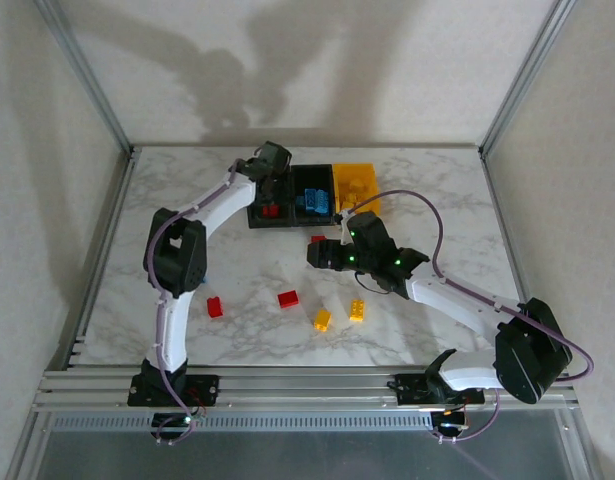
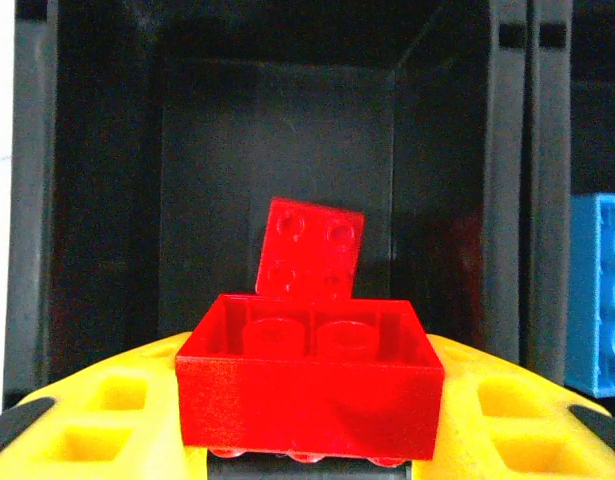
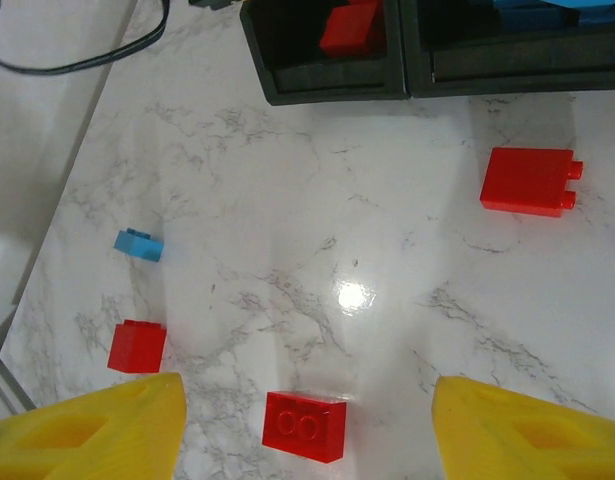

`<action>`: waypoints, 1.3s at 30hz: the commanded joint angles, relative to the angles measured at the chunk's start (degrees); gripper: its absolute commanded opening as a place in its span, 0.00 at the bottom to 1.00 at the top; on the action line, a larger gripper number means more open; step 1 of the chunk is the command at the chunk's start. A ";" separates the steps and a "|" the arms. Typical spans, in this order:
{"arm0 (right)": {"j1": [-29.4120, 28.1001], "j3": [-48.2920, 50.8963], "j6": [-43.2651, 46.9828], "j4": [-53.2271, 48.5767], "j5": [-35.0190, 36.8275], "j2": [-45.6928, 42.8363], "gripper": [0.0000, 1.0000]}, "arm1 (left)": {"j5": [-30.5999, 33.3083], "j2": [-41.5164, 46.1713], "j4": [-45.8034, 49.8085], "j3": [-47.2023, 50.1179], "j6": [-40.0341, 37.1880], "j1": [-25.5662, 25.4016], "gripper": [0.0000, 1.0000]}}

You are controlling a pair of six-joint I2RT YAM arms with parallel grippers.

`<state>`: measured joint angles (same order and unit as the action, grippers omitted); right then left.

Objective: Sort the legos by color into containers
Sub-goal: Place the lego in the container, then pick up the lego from the bottom-left of the table.

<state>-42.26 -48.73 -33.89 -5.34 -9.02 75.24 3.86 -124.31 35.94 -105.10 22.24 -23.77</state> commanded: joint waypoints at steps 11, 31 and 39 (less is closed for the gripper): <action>-0.49 -0.31 -0.48 -0.15 0.97 0.55 0.66 | 3.31 -8.11 8.02 -13.57 -0.57 1.33 0.48; -0.48 -4.54 1.46 -1.23 0.66 3.10 0.66 | 0.71 18.83 1.17 9.45 -1.23 0.92 0.65; -0.49 -5.11 2.05 -0.98 -0.02 4.06 0.66 | 1.46 35.12 -0.33 31.13 0.18 0.91 0.70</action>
<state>-42.26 -52.12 -33.04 -6.26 -8.84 78.98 5.54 -93.38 35.53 -78.85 22.02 -22.87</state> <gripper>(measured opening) 0.661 0.689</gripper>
